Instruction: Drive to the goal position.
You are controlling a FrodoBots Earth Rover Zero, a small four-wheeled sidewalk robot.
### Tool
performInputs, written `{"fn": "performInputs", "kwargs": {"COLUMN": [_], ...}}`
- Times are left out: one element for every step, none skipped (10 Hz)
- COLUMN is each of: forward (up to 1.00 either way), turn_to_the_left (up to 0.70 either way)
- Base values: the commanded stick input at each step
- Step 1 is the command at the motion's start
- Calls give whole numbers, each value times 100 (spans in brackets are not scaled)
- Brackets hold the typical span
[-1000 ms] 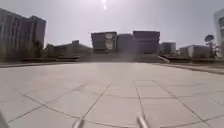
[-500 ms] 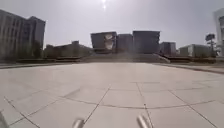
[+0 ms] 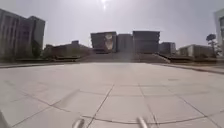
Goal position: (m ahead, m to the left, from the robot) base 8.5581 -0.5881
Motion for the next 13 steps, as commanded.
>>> {"fn": "performInputs", "kwargs": {"forward": [70, 70, 70, 70, 70, 70, 70, 70, 70, 70, 70, 70, 70], "turn_to_the_left": [1, 1, 1, 1, 1, 1, 1, 1, 1, 1, 1, 1, 1]}}
